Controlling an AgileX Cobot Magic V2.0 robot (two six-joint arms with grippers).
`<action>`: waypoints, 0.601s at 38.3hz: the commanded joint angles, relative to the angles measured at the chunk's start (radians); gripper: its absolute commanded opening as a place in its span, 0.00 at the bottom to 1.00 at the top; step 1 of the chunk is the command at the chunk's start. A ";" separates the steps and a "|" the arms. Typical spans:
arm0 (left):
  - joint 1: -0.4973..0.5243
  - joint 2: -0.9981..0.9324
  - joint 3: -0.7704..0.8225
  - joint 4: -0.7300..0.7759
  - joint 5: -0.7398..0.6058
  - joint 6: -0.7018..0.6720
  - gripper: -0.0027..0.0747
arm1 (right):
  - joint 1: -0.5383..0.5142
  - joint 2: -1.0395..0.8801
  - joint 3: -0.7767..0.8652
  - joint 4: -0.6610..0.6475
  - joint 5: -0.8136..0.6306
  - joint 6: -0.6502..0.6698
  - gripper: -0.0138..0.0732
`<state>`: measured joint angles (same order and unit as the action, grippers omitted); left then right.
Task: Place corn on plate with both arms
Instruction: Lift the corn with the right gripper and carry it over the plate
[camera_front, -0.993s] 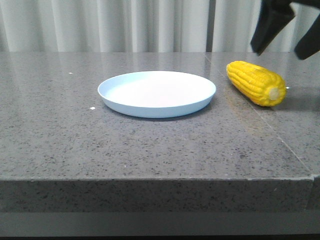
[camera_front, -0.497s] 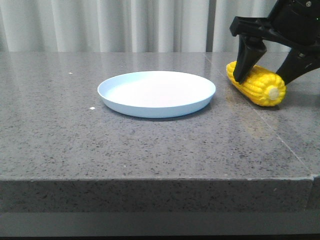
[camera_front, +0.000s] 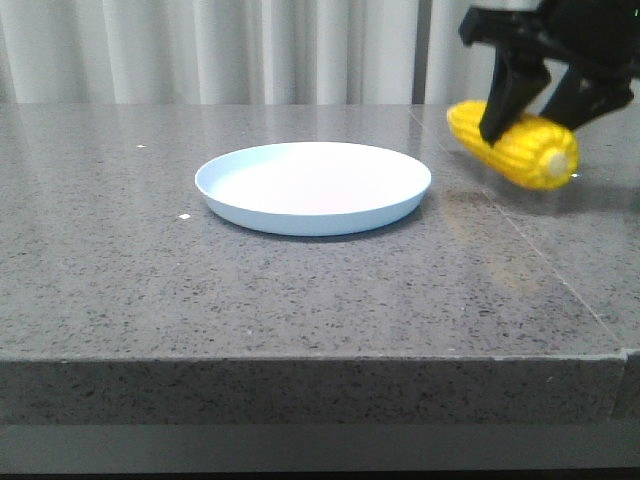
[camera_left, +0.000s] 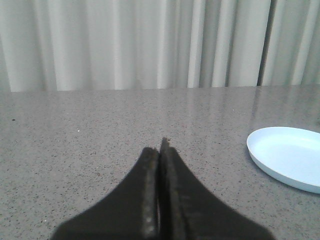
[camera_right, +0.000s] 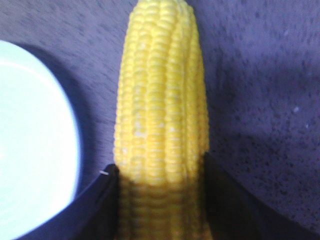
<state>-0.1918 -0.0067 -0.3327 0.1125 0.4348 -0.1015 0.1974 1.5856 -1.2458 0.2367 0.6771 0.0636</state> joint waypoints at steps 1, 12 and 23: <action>0.004 -0.010 -0.023 -0.002 -0.086 -0.006 0.01 | 0.022 -0.080 -0.074 0.016 -0.020 -0.008 0.27; 0.004 -0.010 -0.023 -0.002 -0.086 -0.006 0.01 | 0.206 -0.045 -0.205 0.016 0.012 0.083 0.27; 0.004 -0.010 -0.023 -0.002 -0.086 -0.006 0.01 | 0.329 0.067 -0.218 0.016 -0.040 0.140 0.27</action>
<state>-0.1918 -0.0067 -0.3327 0.1125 0.4348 -0.1015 0.5198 1.6670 -1.4290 0.2393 0.7050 0.1983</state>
